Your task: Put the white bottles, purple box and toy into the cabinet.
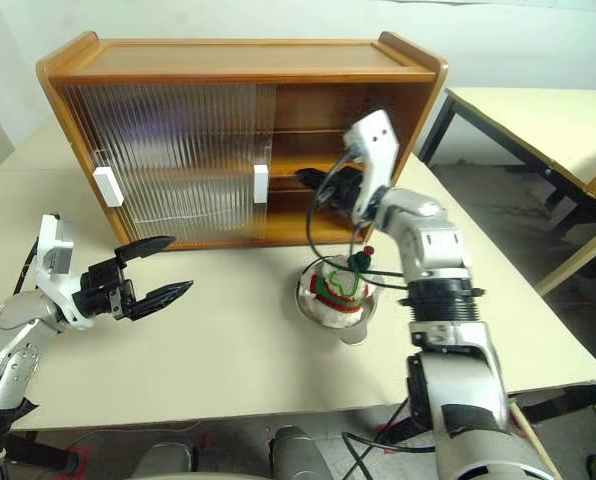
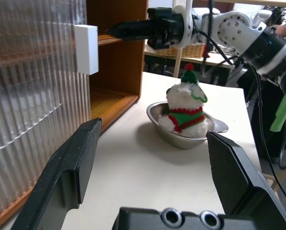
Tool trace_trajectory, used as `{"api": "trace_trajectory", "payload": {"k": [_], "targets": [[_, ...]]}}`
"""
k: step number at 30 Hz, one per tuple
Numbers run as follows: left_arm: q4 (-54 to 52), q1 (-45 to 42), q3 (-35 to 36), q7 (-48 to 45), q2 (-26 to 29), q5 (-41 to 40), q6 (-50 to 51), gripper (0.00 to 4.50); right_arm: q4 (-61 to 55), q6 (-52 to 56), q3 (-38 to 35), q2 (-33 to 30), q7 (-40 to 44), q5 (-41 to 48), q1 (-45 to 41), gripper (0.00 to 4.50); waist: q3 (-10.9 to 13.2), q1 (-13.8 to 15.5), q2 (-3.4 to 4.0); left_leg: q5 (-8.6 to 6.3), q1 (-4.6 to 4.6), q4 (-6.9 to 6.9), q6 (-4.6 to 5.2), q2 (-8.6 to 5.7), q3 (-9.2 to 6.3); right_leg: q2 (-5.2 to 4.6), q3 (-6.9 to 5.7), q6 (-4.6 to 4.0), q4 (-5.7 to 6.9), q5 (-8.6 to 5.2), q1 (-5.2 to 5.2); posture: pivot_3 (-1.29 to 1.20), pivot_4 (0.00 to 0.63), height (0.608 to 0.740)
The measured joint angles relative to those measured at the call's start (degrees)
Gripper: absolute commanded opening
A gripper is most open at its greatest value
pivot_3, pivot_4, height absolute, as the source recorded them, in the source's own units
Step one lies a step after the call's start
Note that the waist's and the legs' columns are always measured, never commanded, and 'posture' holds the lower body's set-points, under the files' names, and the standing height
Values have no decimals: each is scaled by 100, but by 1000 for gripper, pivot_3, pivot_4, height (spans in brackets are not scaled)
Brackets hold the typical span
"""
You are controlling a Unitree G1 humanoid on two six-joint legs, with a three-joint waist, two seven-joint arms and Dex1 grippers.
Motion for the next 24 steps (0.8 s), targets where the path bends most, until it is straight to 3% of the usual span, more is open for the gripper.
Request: {"api": "trace_trajectory", "payload": {"k": [4,7,13,16,24], "targets": [[260,-269,-141,-138,-66,79,-36,4500,-377,43,-390,-361,88,184,263,21,0,-70,-1,-1,-7,-2,1,0,3,1,-1,1,1,0,4,-182,0,740],[401,-416,-197,-233,-119,94,-54,4500,-981,221,-446,-543,270,402,847,903,0,-155,-1,-2,-11,-3,3,0,9,2,-1,6,0,-3,17,-196,0,740],[577,-524,-246,-371,-131,102,-78,4500,-2330,928,-812,-793,205,892,2030,3180,0,-310,-1,-3,-8,4,6,0,17,2,2,29,0,-8,23,-231,0,740],[620,-546,-266,-431,-136,103,-83,4500,-2960,1223,-1101,-934,210,1273,2501,4338,0,-365,-1,-4,-8,5,9,0,18,2,2,91,0,-43,24,-244,0,740],[883,-720,-347,-626,-153,116,-100,4500,-3482,1745,-2083,-1233,454,2232,3689,4474,-1,-503,-1,-19,-12,5,35,0,19,2,5,115,-1,-58,17,-274,0,740]]}}
